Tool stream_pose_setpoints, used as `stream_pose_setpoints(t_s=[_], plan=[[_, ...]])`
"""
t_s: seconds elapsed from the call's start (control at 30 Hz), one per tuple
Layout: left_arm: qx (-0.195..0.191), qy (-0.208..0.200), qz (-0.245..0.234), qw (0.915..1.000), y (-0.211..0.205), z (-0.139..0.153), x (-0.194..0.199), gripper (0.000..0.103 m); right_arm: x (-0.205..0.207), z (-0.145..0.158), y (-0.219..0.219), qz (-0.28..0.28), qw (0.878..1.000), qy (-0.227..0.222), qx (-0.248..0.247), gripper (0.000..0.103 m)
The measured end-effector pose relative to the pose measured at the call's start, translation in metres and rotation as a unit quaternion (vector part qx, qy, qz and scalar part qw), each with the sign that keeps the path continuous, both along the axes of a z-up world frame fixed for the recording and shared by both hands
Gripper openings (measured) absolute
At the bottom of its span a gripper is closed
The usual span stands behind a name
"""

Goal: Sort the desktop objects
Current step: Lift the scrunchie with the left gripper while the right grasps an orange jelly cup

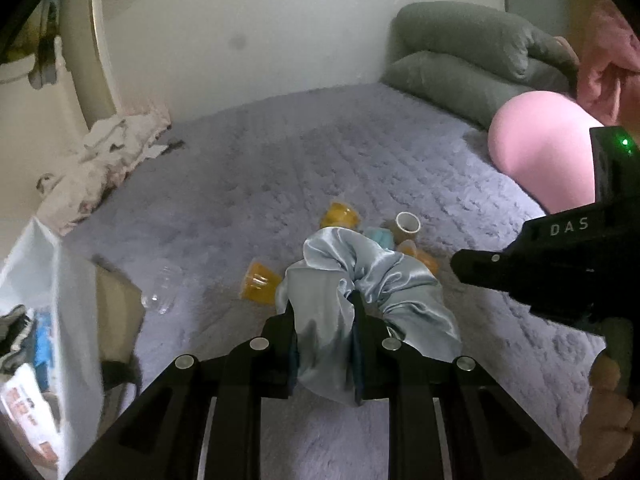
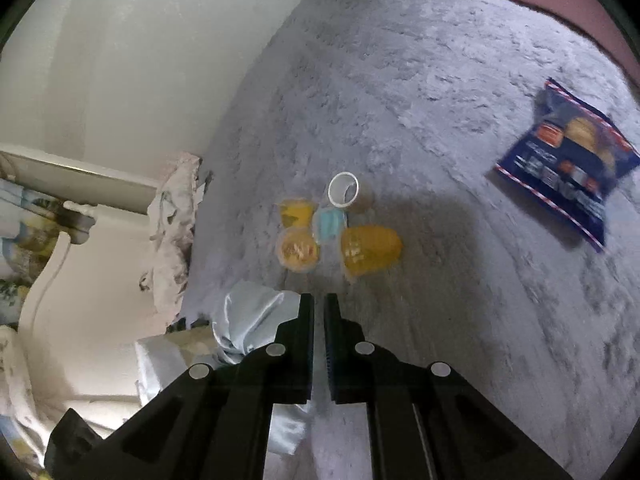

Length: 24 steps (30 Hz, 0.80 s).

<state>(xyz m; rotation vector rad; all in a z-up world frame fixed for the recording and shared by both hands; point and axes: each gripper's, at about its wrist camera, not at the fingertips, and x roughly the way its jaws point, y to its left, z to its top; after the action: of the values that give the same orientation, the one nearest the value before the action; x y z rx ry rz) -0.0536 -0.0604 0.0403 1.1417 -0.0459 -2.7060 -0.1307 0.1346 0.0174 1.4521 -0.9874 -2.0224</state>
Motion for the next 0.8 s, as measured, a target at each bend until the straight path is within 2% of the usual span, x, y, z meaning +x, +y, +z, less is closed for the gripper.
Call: stream_pose_setpoints(t_s=[0.13,0.2,0.23,0.27,0.3,0.37,0.5,0.57,0.67,0.8], plan=[[-0.009,-0.007,0.006,0.9999,0.002,-0.002,0.012,0.021,0.007,0.014,-0.002,-0.001,0.999,0.022,0.025,0.010],[-0.008,-0.011,0.013,0.9998,-0.002,-0.011,0.016,0.021,0.002,0.011,-0.003,-0.002,0.999,0.026,0.019,0.011],[-0.003,-0.015,0.014,0.9998,-0.004,-0.017,0.016,0.021,-0.002,0.008,-0.004,-0.004,0.999,0.026,0.019,0.020],[0.001,-0.018,0.016,0.9997,-0.006,-0.022,0.015,0.021,-0.005,0.004,-0.006,-0.006,0.999,0.027,0.025,0.033],[0.003,-0.019,0.021,0.9996,-0.008,-0.026,0.013,0.021,-0.008,0.001,-0.007,-0.007,0.999,0.030,0.032,0.037],[0.009,-0.024,0.027,0.9993,-0.011,-0.036,0.007,0.021,-0.017,-0.008,-0.013,-0.004,0.998,0.043,0.045,0.038],[0.010,-0.028,0.032,0.9990,-0.014,-0.050,-0.006,0.021,-0.034,-0.029,-0.023,-0.009,0.998,0.036,0.053,0.038],[0.009,-0.029,0.034,0.9990,-0.015,-0.055,-0.013,0.021,-0.041,-0.036,-0.033,-0.002,0.995,0.044,0.088,0.038],[0.015,-0.031,0.035,0.9988,-0.019,-0.063,-0.017,0.021,-0.042,-0.047,-0.044,-0.010,0.989,0.071,0.130,0.045],[0.025,-0.034,0.042,0.9982,-0.026,-0.066,-0.015,0.021,-0.037,-0.060,-0.047,-0.031,0.987,0.099,0.124,0.042]])
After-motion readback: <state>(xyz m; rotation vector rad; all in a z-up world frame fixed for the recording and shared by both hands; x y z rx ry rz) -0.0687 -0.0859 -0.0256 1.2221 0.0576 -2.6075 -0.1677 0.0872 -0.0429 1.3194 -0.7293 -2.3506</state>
